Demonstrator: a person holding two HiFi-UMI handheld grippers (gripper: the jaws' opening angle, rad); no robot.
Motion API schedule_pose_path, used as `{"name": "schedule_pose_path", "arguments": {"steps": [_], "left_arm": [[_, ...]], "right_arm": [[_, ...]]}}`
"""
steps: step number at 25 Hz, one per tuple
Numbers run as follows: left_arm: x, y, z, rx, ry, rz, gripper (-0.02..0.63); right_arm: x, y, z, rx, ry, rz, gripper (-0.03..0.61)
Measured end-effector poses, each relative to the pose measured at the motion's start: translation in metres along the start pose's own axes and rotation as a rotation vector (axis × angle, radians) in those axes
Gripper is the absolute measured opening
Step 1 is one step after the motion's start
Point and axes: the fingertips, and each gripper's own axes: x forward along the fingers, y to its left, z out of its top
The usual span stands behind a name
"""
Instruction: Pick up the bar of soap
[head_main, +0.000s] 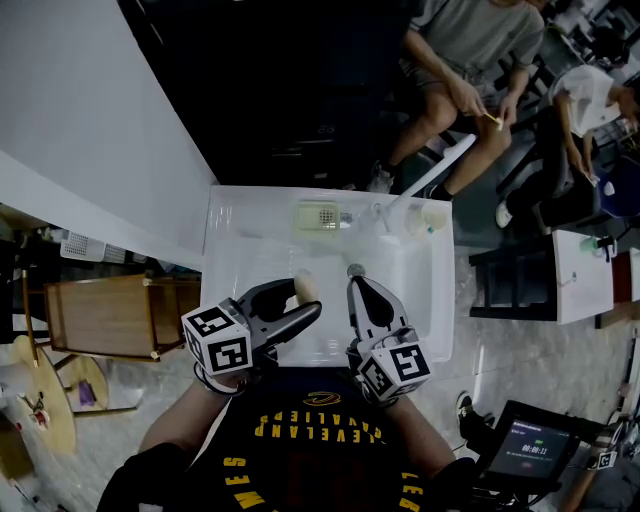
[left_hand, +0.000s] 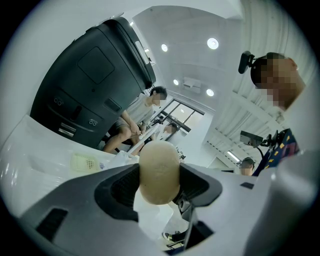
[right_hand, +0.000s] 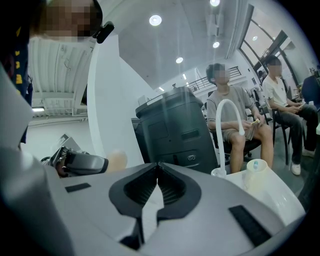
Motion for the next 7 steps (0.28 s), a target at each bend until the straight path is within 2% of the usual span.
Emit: {"name": "schedule_pose_path", "arguments": {"steps": [7], "left_arm": [[0.0012,-0.0044,0.0008,0.007,0.001,0.002,0.264]], "right_arm": [[-0.0057,0.0001,0.0014,0.005,-0.001,0.0,0.018]]}}
